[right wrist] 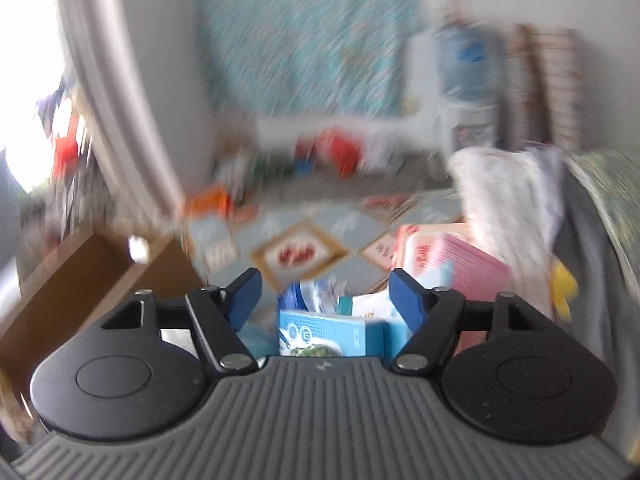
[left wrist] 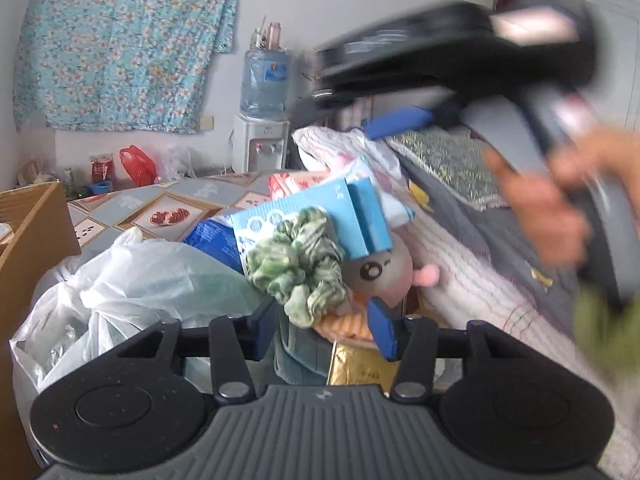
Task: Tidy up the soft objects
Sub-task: 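Reach the right gripper into the pile and grasp the blue bandage box, then lift the blue bandage box out of the pile with the right gripper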
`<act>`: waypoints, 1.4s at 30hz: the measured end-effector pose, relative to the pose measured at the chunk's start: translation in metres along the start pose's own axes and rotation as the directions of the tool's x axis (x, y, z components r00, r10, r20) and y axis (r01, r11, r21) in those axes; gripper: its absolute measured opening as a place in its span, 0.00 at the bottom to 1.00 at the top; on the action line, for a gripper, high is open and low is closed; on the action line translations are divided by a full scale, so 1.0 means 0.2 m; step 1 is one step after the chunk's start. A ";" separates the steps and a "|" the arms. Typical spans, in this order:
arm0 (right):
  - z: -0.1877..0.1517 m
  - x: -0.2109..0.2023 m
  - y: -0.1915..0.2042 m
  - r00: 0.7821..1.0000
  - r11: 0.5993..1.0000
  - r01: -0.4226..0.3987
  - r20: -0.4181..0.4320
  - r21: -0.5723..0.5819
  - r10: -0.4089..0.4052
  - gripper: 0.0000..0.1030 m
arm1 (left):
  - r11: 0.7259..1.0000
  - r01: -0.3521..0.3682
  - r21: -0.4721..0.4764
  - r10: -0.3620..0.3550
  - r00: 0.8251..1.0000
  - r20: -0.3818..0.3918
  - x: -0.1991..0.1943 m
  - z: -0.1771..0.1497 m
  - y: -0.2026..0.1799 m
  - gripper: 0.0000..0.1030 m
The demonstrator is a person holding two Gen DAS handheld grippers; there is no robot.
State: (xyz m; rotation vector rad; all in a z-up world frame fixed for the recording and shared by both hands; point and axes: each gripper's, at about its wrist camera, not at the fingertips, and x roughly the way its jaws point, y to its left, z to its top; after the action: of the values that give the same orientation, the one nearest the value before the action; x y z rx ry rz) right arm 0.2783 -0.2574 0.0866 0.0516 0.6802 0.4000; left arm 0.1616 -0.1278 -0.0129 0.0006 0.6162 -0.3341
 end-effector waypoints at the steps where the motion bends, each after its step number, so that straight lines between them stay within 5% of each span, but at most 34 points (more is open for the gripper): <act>1: 0.05 0.07 0.01 0.998 0.999 -0.006 -0.055 -0.039 0.004 0.69 | 1.000 0.001 0.003 -0.001 1.000 -0.002 0.01 0.00 0.00 0.46; 7: 0.16 0.44 -0.02 0.941 0.994 -0.021 -0.337 -0.111 -0.018 0.67 | 1.000 -0.004 0.013 0.004 1.000 0.003 0.04 0.01 0.01 0.42; 11: 0.06 0.45 -0.04 0.910 0.995 -0.043 -0.416 -0.089 0.002 0.62 | 1.000 0.001 0.020 -0.001 1.000 -0.006 0.06 0.01 0.01 0.41; 16: -0.01 0.33 -0.03 0.904 0.998 -0.061 -0.426 -0.027 0.044 0.44 | 0.999 0.013 0.029 -0.012 1.000 -0.018 0.09 0.00 0.01 0.41; 22: -0.11 0.15 -0.08 0.920 0.999 -0.047 -0.388 0.028 0.054 0.22 | 0.999 0.023 0.029 -0.022 0.999 -0.027 0.07 -0.01 0.01 0.41; 28: -0.23 -0.05 -0.19 0.962 0.982 -0.044 -0.258 0.185 0.091 0.19 | 0.999 0.048 0.022 -0.048 0.999 -0.020 -0.02 -0.05 0.00 0.42; 33: -0.32 -0.28 -0.30 0.987 0.928 -0.101 -0.085 0.358 0.139 0.18 | 0.992 0.124 -0.017 -0.124 0.992 -0.036 -0.12 -0.08 0.03 0.51; 39: -0.52 -0.49 -0.36 0.968 0.837 -0.245 0.085 0.490 0.234 0.18 | 0.985 0.171 -0.028 -0.171 0.985 -0.016 -0.27 -0.11 0.07 0.68; 42: -0.64 -0.46 -0.36 0.962 0.801 -0.266 0.094 0.536 0.257 0.18 | 0.980 0.194 -0.052 -0.195 0.981 -0.010 -0.28 -0.11 0.07 0.74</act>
State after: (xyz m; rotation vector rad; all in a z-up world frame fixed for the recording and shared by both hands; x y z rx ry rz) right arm 0.1585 -0.3693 0.0286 0.7031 0.7568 0.4600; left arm 0.1112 -0.0954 -0.0012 -0.1069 0.6408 -0.5082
